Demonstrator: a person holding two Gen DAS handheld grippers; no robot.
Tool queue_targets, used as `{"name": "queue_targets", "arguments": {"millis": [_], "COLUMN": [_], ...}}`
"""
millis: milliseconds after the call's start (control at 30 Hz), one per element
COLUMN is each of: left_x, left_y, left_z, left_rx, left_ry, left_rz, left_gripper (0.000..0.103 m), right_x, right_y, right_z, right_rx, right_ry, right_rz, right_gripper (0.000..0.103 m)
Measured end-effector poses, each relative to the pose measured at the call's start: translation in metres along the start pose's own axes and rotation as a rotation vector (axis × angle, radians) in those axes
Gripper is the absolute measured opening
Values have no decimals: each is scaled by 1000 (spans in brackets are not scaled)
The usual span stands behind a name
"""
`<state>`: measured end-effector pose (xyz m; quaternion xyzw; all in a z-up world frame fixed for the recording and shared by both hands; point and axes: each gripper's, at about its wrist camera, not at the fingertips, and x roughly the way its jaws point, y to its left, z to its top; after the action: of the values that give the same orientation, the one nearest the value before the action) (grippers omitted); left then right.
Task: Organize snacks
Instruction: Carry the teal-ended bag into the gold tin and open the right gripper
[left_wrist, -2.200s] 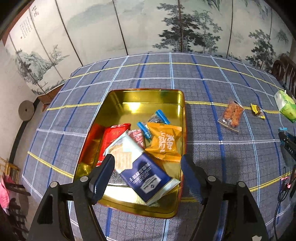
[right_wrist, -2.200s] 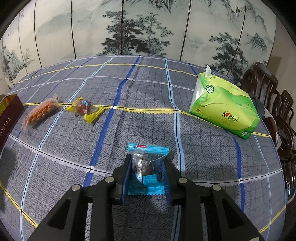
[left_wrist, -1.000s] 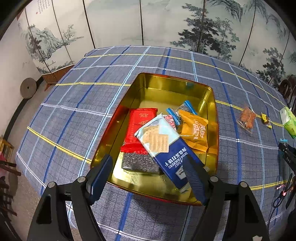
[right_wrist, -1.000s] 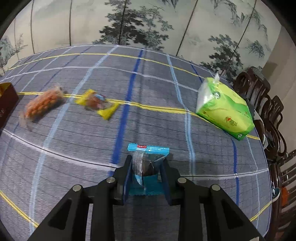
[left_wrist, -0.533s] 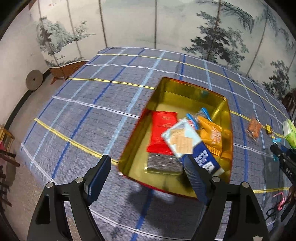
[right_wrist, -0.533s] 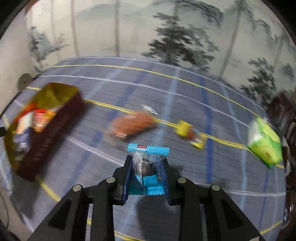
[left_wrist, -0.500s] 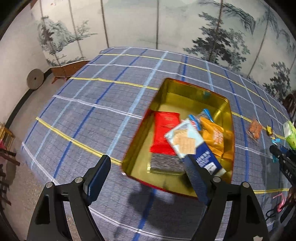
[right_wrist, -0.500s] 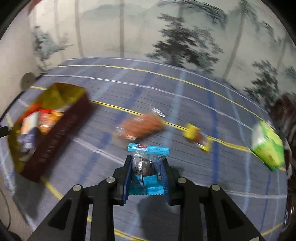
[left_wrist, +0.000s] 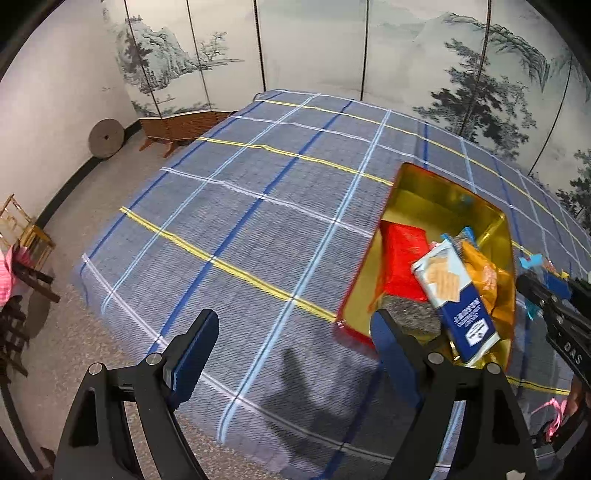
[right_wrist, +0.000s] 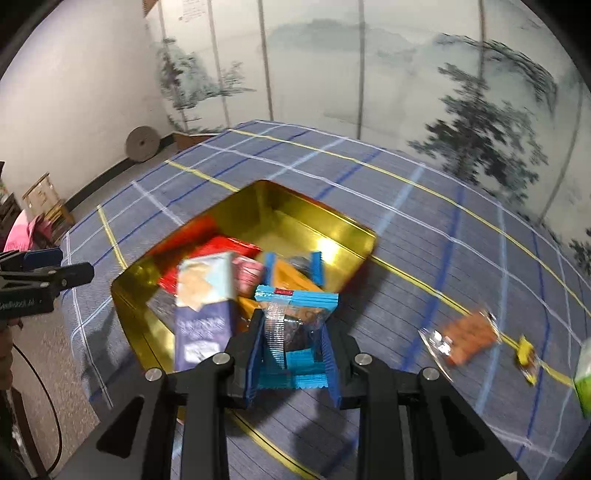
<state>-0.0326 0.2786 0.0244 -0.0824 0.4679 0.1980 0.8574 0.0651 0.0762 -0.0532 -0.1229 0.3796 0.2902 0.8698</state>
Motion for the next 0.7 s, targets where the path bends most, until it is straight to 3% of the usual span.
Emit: {"name": "queue_targets", "arguments": {"millis": [700], "left_x": [4], "left_y": [11], "left_z": [-7], "left_rx": [-12], "left_ry": [26], "left_rz": [37], "left_gripper": [82], "right_x": [38], "right_y": [23], "right_z": [14], "right_rx": [-29], "right_ry": [36], "right_rz": [6], "right_gripper": [29]}}
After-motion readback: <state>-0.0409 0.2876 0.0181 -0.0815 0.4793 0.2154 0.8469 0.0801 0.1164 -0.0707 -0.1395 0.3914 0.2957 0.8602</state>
